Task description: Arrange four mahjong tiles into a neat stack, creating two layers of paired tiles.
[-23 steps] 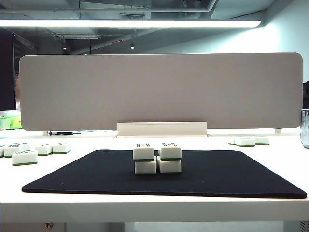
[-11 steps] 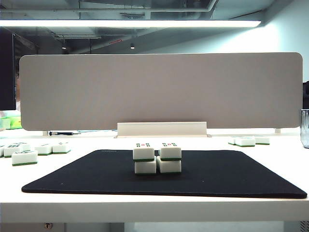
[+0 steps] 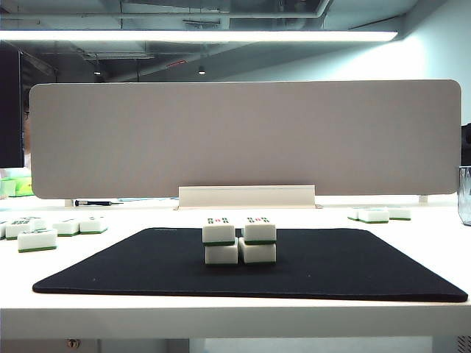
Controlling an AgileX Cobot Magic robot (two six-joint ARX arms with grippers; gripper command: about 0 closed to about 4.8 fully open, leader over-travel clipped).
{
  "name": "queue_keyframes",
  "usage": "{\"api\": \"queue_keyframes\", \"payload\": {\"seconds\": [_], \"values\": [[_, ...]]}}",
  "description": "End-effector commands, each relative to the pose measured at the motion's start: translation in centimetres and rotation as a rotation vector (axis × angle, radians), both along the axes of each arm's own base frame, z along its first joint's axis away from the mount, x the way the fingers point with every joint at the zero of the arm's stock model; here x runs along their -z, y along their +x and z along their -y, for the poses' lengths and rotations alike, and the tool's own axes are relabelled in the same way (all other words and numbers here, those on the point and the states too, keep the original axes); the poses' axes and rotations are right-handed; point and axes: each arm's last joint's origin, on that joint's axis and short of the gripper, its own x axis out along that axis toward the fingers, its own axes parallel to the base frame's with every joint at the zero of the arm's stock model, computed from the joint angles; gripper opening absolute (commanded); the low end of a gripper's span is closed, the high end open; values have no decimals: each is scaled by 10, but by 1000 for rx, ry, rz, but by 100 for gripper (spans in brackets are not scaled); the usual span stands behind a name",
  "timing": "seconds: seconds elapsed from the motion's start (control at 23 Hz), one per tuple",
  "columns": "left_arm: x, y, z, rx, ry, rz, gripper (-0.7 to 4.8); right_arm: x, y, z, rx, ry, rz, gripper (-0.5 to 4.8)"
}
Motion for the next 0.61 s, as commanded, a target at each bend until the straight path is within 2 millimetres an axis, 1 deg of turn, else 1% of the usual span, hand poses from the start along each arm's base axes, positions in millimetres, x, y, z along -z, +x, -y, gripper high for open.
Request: {"api": "queue_keyframes", "payload": {"seconds": [0.04, 0.09, 0.13, 0.17, 0.3, 0.44, 0.61], "values": [[1, 0, 0, 5, 6, -11, -6, 21, 27, 1, 60, 44, 102, -1], [1, 0, 0, 5, 6, -11, -6, 30, 33, 2, 81, 53, 108, -1], [1, 0, 0, 5, 6, -11, -6, 44, 42, 3, 134, 77, 106, -1], [1, 0, 0, 5, 6, -11, -6, 52, 47, 4, 163, 95, 104, -1], [1, 0, 0, 5, 6, -11, -6, 69, 55, 6, 230, 111, 109, -1], [1, 0, 0, 5, 6, -11, -6, 92, 64, 9, 350, 100, 149, -1], [1, 0, 0, 5, 6, -11, -6, 103, 66, 11, 408, 80, 120, -1]]}}
